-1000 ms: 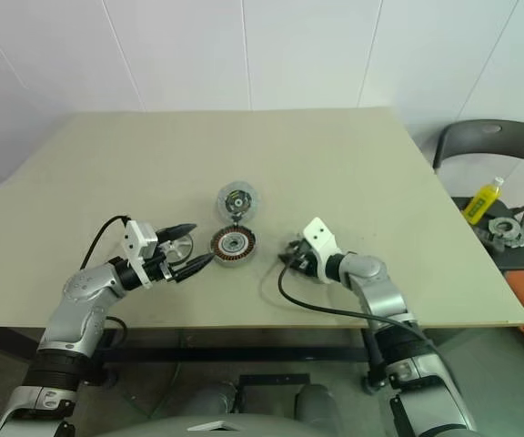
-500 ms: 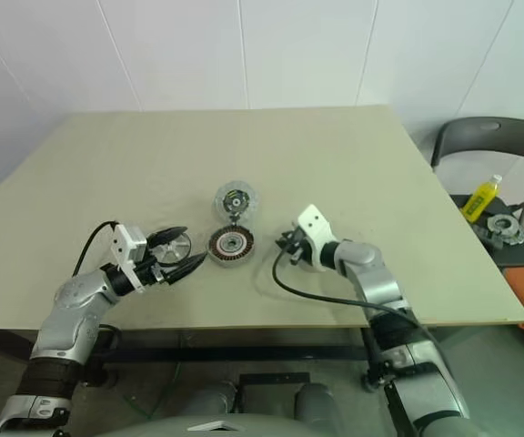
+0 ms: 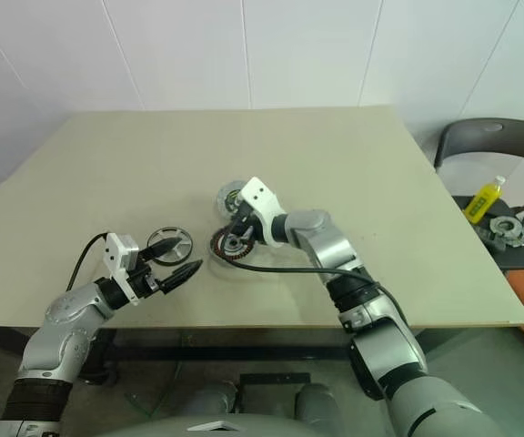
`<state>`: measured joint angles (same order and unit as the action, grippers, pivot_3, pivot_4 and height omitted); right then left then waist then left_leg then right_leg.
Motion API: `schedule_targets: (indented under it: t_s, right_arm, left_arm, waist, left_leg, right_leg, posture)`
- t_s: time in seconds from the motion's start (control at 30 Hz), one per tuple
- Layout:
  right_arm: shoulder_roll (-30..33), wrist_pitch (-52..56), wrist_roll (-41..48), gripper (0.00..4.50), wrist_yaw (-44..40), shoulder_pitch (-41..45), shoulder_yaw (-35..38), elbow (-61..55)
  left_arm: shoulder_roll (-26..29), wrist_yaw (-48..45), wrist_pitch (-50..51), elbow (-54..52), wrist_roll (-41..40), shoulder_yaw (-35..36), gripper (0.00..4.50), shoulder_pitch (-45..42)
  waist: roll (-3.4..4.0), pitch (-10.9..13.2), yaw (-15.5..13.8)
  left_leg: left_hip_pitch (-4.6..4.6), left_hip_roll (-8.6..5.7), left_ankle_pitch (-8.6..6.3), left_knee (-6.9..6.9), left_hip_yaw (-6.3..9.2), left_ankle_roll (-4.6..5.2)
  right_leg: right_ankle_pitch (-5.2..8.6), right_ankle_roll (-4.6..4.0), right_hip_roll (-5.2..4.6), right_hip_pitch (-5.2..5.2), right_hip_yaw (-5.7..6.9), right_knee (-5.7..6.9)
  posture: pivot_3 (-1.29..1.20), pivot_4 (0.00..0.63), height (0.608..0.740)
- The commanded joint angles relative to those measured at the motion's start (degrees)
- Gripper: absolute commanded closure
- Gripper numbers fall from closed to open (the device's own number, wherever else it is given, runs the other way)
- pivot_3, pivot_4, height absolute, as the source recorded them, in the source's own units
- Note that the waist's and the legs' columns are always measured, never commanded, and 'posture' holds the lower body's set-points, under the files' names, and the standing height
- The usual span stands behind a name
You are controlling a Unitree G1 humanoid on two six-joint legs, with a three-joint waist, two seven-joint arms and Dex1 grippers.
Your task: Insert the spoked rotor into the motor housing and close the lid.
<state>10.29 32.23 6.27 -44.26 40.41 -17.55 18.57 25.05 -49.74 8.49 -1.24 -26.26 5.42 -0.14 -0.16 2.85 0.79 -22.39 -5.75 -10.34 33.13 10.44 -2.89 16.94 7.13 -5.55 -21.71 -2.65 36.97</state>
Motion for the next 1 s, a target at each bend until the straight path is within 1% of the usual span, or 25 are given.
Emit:
schedule_targets:
  t_s: [0.03, 0.3, 0.6, 0.83, 1.0]
  right_arm:
    - [-1.21, -0.71, -0.63, 3.83, -0.02, 2.51, -0.35, 1.61]
    - [-2.22, -1.34, -2.58, 3.83, -0.53, 1.78, -2.17, 5.25]
    - [-3.17, -1.60, -3.66, 3.83, 0.03, -0.51, -3.20, 4.56]
    - [-3.22, -1.81, -4.22, 3.83, 0.05, -1.10, -3.24, 4.04]
    - [-4.09, -1.48, -3.36, 3.83, 1.05, -1.06, -1.78, 4.42]
  left_arm:
    - [-0.01, 0.42, -0.30, -2.41, -0.27, 0.41, 0.00, -0.57]
    - [-0.08, 0.18, -0.59, -2.03, 0.06, 0.04, 0.00, -0.60]
    - [-0.94, -0.48, -1.74, -0.57, 0.80, -0.60, 0.00, -0.55]
    - [-1.10, -1.06, -2.71, 0.40, 1.71, -0.95, 0.00, -0.55]
    - [-1.41, -1.19, -3.12, 0.58, 2.27, -1.45, 0.00, -0.41]
  waist:
    - [0.00, 0.00, 0.02]
    - [0.01, 0.00, 0.09]
    - [0.01, 0.00, 0.12]
    - [0.02, 0.00, 0.15]
    - [0.03, -0.01, 0.14]
  left_leg:
    - [0.00, 0.00, 0.00, -0.01, 0.00, 0.00]
    - [0.00, 0.00, 0.00, -0.02, -0.01, 0.00]
    - [0.00, 0.00, 0.00, -0.03, -0.01, 0.00]
    - [0.00, 0.00, 0.00, -0.03, -0.02, -0.01]
    - [0.00, 0.00, 0.00, -0.03, -0.01, -0.01]
  right_leg:
    - [0.00, 0.00, 0.00, -0.02, 0.00, 0.01]
    - [0.00, 0.00, 0.01, -0.05, -0.02, 0.05]
    - [0.00, 0.00, 0.02, -0.06, -0.03, 0.06]
    - [0.00, 0.00, 0.02, -0.06, -0.03, 0.06]
    - [0.00, 0.00, 0.02, -0.06, -0.03, 0.06]
  posture:
    - [0.00, 0.000, 0.740]
    - [0.00, 0.000, 0.740]
    - [0.00, 0.000, 0.740]
    - [0.00, 0.000, 0.740]
    - [0.00, 0.000, 0.740]
